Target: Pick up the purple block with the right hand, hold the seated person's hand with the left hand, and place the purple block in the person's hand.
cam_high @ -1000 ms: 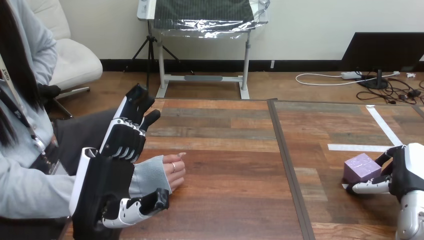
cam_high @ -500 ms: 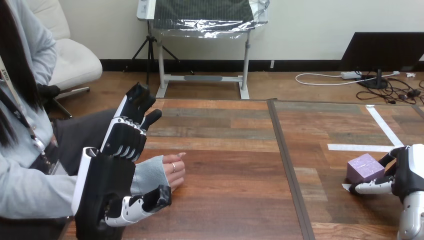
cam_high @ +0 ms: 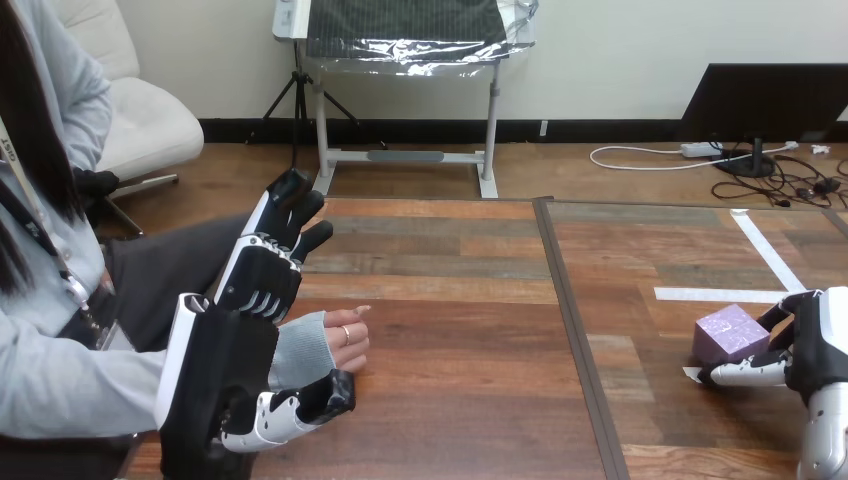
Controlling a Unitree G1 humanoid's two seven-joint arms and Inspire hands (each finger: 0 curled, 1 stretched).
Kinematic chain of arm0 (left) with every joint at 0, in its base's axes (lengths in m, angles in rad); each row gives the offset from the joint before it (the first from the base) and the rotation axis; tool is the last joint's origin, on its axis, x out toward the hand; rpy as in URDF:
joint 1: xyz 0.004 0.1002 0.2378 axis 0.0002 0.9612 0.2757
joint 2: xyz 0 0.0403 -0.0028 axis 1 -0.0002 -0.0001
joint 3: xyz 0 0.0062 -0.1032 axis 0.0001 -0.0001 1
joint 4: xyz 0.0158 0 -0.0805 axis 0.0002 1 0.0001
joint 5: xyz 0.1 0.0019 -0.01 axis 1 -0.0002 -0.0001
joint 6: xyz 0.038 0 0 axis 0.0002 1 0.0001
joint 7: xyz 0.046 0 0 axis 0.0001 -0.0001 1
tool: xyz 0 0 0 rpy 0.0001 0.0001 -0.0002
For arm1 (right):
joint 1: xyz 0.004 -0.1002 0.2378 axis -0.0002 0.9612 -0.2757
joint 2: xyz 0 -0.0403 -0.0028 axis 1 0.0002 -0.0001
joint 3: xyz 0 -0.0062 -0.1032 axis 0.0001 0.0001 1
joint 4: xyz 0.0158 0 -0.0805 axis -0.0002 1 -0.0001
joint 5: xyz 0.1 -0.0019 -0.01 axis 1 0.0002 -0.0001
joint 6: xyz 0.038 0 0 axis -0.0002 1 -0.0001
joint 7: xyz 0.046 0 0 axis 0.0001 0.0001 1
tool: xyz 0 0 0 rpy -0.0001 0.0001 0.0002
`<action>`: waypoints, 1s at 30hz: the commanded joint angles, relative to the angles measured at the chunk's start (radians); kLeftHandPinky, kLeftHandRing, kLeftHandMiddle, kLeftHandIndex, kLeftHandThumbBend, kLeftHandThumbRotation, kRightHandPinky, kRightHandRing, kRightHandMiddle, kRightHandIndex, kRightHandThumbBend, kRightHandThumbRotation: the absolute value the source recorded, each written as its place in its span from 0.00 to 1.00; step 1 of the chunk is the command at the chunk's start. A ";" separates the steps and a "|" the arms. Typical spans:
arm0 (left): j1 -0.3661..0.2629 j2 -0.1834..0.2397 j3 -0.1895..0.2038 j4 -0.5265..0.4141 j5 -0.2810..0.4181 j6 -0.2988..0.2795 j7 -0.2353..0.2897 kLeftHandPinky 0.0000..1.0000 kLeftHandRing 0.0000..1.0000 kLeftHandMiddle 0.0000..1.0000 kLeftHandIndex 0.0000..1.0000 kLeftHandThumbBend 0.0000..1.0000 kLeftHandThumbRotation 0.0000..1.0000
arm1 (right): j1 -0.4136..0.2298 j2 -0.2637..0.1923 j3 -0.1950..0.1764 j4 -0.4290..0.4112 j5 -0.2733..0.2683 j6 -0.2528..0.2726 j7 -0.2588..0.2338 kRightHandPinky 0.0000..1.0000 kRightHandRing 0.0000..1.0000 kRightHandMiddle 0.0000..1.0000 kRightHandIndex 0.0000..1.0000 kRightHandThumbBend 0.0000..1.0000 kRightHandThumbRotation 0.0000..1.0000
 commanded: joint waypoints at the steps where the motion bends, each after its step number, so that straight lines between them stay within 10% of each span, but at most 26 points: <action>1: -0.033 0.009 0.007 -0.033 0.032 0.017 0.022 0.89 0.95 0.97 0.94 1.00 0.57 | -0.048 -0.030 -0.012 -0.020 0.011 -0.036 -0.037 0.05 0.11 0.19 0.26 0.54 0.00; 13: -0.055 0.034 0.105 -0.010 0.333 0.003 0.175 0.90 0.97 0.99 0.98 1.00 0.60 | -0.053 -0.016 -0.019 -0.038 0.020 -0.083 -0.034 0.07 0.13 0.20 0.27 0.51 0.00; 30: -0.028 0.079 0.159 -0.097 0.720 0.145 0.447 0.94 0.97 0.95 0.95 1.00 0.55 | -0.055 0.017 -0.033 -0.077 0.055 -0.171 -0.027 0.08 0.13 0.21 0.26 0.46 0.02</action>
